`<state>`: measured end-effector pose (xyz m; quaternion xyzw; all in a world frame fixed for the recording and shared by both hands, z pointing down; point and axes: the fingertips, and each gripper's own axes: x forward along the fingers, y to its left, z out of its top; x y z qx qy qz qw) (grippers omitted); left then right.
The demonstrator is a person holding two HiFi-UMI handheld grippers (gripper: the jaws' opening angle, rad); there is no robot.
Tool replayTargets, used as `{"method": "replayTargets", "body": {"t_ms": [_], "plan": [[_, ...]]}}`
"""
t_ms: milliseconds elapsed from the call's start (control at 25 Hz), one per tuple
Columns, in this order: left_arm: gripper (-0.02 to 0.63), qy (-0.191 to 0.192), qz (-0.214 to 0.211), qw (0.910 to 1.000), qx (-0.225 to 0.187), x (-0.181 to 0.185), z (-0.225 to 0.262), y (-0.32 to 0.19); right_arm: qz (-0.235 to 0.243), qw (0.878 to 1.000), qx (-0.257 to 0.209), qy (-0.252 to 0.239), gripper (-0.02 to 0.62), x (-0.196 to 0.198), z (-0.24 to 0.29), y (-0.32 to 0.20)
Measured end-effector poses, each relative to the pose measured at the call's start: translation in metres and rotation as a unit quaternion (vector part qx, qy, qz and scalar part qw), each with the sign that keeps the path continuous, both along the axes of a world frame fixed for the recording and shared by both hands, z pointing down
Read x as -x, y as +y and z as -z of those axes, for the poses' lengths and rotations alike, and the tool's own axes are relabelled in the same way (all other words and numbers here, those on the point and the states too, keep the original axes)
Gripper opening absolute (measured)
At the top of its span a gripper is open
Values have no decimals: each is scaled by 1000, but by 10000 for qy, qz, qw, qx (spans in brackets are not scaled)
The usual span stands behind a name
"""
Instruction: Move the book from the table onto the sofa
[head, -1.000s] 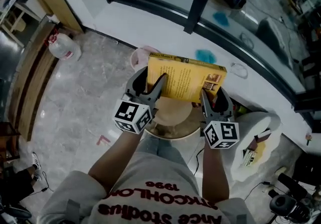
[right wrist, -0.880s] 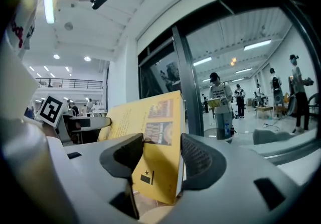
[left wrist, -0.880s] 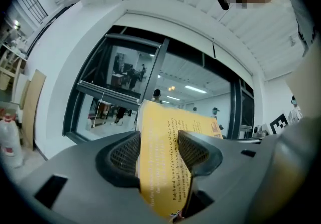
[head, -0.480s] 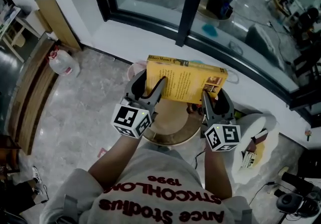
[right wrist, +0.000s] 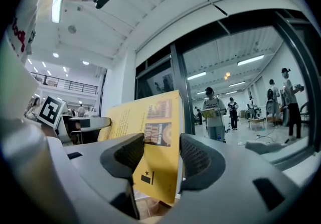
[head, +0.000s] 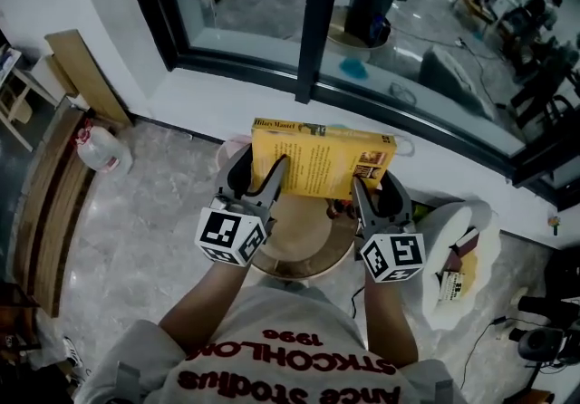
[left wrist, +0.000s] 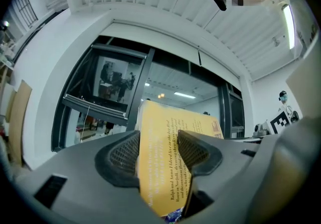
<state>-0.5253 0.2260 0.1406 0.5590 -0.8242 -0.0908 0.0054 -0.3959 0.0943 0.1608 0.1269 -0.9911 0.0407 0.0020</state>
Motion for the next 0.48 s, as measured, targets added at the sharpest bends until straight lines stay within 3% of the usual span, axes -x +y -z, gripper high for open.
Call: {"method": "replayTargets", "body": {"t_ms": [480], "plan": [[235,-42,-672,9976,-188,6,7,-2,-712,9973,-154,-40,250,-11,12,15]]}}
